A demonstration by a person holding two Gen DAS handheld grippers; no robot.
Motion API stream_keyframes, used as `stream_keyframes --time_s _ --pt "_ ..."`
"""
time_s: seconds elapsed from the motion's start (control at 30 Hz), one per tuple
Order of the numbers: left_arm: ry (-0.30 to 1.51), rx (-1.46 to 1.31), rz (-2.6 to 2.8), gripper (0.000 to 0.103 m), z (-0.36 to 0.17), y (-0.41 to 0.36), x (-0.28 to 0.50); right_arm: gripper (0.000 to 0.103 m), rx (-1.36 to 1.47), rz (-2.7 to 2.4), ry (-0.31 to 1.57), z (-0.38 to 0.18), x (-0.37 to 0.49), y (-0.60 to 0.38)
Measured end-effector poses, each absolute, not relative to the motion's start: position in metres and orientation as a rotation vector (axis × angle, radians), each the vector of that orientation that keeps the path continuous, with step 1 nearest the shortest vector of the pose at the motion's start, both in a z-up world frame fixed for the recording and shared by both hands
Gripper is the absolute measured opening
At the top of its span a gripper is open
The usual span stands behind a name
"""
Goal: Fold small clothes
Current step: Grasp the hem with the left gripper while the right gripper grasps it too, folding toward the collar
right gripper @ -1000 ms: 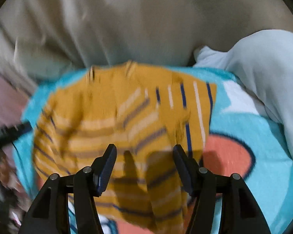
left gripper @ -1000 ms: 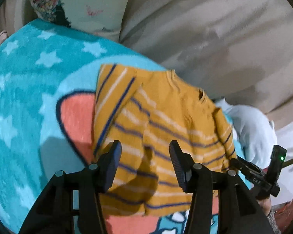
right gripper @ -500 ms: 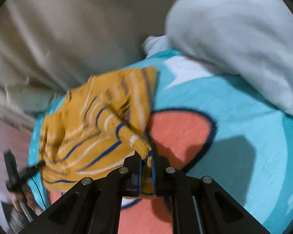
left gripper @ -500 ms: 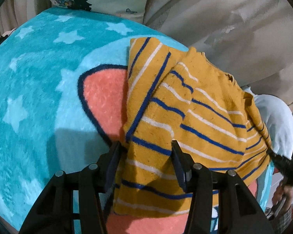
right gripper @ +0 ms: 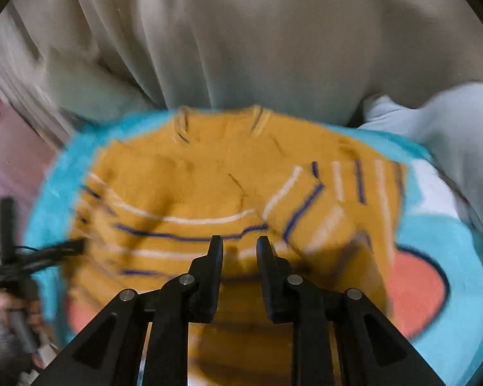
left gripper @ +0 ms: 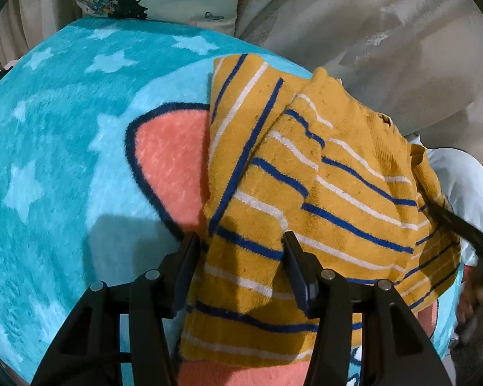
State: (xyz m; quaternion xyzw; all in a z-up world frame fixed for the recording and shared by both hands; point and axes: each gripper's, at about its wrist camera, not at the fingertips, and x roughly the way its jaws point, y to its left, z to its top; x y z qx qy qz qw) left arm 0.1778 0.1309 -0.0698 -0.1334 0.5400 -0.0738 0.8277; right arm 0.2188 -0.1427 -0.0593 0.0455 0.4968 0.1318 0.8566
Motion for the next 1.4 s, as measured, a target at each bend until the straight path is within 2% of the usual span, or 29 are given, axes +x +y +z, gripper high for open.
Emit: stream_keyframes --time_s 0.03,0.13,0.23,0.3,0.37,0.43,0.47,0.73,0.8,0.83,0.87,1.0,1.17,1.23,1.37,1.4 --pt "1.148 -0.291 -0.162 0.052 -0.070 0.132 0.178 0.019 0.078 0.223 1.062 -0.071 0.240 -0.150" --pt "1.154 -0.352 -0.182 0.051 -0.066 0.143 0.177 0.019 0.168 0.061 1.037 -0.079 0.277 -0.191" --pt "1.118 -0.421 -0.188 0.051 -0.054 0.156 0.169 0.021 0.368 -0.012 1.024 -0.069 0.289 -0.233" --pt "1.091 -0.453 -0.180 0.051 -0.048 0.166 0.164 0.023 0.361 -0.003 0.972 -0.050 0.282 -0.234" --pt "1.078 -0.482 -0.171 0.051 -0.047 0.172 0.159 0.025 0.305 0.042 0.934 -0.031 0.272 -0.217" --pt "1.083 -0.489 -0.167 0.051 -0.050 0.173 0.158 0.035 0.299 0.159 0.944 -0.022 0.264 -0.192" --pt "1.091 -0.486 -0.166 0.051 -0.053 0.172 0.159 0.037 0.292 0.215 0.957 -0.021 0.260 -0.178" --pt "1.105 -0.545 -0.178 0.052 -0.070 0.150 0.155 0.039 0.206 0.583 1.139 -0.057 0.258 -0.063" --pt "1.097 -0.570 -0.173 0.036 -0.072 0.149 0.151 0.042 0.209 0.604 1.173 -0.065 0.258 -0.038" --pt "1.121 -0.585 -0.195 0.015 -0.076 0.147 0.152 0.047 0.204 0.607 1.207 -0.072 0.263 -0.030" --pt "1.134 -0.592 -0.200 0.010 -0.079 0.147 0.151 0.049 0.196 0.602 1.229 -0.077 0.271 -0.017" --pt "1.135 -0.592 -0.215 0.009 -0.079 0.147 0.148 0.065 0.135 0.554 1.275 -0.076 0.284 0.029" --pt "1.143 -0.638 -0.267 0.009 -0.080 0.149 0.144 0.075 -0.051 0.484 1.313 -0.082 0.282 0.092" --pt "1.153 -0.636 -0.293 0.009 -0.081 0.146 0.144 0.085 -0.137 0.462 1.329 -0.092 0.286 0.115" --pt "1.170 -0.643 -0.323 0.009 -0.084 0.141 0.146 0.086 -0.314 0.424 1.333 -0.101 0.283 0.142" --pt "1.172 -0.645 -0.326 0.009 -0.084 0.140 0.147 0.080 -0.340 0.415 1.324 -0.102 0.280 0.143"
